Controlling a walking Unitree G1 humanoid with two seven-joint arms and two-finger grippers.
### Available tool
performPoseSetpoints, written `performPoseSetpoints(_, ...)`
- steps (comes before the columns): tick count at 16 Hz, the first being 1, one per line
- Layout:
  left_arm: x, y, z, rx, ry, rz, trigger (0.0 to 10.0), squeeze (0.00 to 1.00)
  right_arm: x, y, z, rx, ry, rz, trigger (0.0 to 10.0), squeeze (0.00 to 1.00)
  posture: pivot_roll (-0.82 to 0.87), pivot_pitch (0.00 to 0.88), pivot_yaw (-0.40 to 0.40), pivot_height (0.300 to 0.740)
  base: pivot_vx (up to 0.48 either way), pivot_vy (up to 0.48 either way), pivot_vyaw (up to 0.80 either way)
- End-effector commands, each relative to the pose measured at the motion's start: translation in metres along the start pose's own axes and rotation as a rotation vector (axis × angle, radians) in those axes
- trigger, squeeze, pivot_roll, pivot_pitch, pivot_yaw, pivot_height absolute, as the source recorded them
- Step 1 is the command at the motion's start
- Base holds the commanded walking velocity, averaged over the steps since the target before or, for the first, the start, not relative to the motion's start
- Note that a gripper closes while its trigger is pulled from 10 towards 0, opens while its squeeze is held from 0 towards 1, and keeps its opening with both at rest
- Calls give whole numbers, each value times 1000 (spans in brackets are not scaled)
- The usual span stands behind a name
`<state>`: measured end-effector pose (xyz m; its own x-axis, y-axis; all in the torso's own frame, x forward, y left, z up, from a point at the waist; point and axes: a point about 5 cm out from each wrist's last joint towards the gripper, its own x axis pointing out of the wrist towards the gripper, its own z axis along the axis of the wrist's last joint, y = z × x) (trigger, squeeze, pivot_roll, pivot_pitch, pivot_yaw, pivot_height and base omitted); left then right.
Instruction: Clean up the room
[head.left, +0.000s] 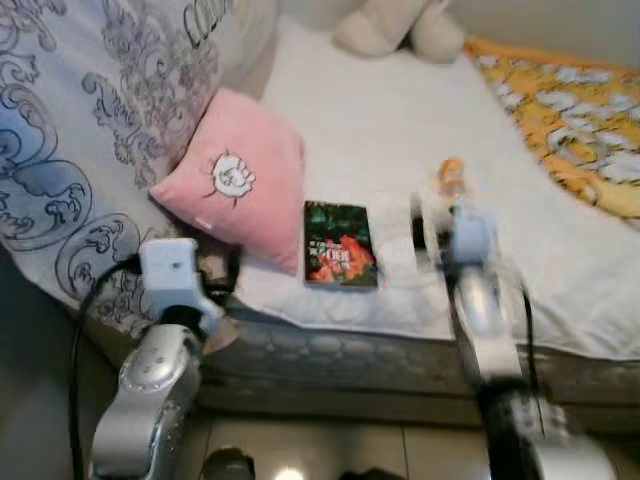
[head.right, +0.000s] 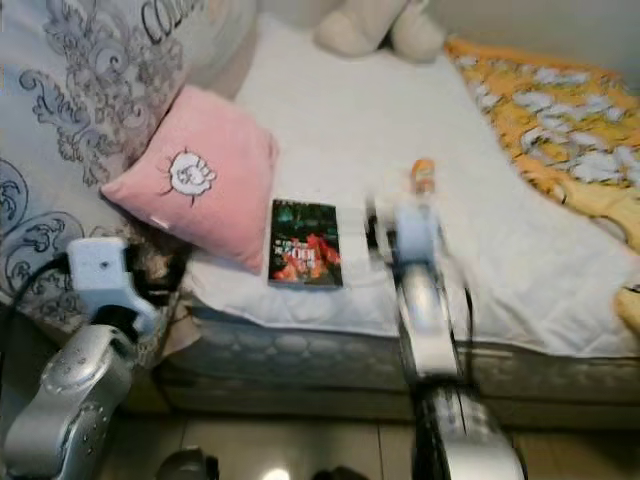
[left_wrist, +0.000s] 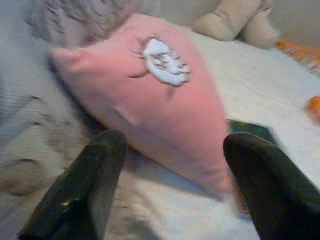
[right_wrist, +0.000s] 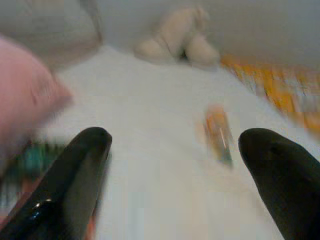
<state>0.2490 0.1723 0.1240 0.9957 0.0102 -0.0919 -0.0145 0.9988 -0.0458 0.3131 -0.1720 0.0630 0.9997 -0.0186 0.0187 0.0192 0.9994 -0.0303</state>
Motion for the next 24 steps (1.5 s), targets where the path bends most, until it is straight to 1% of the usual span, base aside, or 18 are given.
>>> performPoseSetpoints(1,3,-4,-4,43,5,-4,10000,1000,-3,-5,1,28,-8,-10,10000,1000,97,0,-93,740,0,0,0)
performPoseSetpoints(2,10,-5,-19,75,38,32,10000,1000,-17,-3,-14,60,26,0,10000,1000,67,0,-84,740,0,0,0)
performPoseSetpoints(3,15,-4,-26,78,54,54,10000,1000,-18,-3,-14,73,33,12,10000,1000,56,0,-82,740,0,0,0)
performPoseSetpoints(5,21,-3,-27,82,42,78,10000,1000,-16,-2,-12,95,41,26,10000,1000,50,0,-78,740,0,0,0)
performPoseSetpoints(7,28,-3,-23,78,11,78,10000,1000,-11,-2,-6,96,24,43,10000,1000,49,0,-77,740,0,0,0)
performPoseSetpoints(8,29,-3,-24,78,12,76,10000,1000,-10,0,-5,90,26,62,10000,1000,50,0,-75,740,0,0,0)
performPoseSetpoints(9,31,-4,-25,58,-3,66,10000,882,-9,3,-5,61,39,88,10000,1000,51,0,-76,740,0,0,0)
performPoseSetpoints(10,31,-4,-24,83,-15,61,10000,0,-6,9,-4,32,46,124,10000,0,53,0,-77,740,0,-465,0)
performPoseSetpoints(12,32,-5,-22,108,-36,62,10000,0,-2,15,-1,23,43,142,10000,0,58,0,-77,740,0,-456,0)
performPoseSetpoints(15,34,-4,-16,104,-80,69,10000,0,4,17,4,24,37,129,10000,0,60,0,-74,740,0,-455,0)
performPoseSetpoints(17,35,-4,-14,108,-91,66,10000,0,6,18,5,23,35,131,10000,0,52,0,-71,740,0,-454,0)
performPoseSetpoints(23,41,-14,-11,95,-111,19,10000,0,6,21,8,6,27,136,10000,0,32,0,-64,740,0,-447,0)
performPoseSetpoints(24,44,-16,-10,95,-113,6,10000,0,6,21,8,3,25,132,10000,0,21,0,-61,740,0,-428,0)
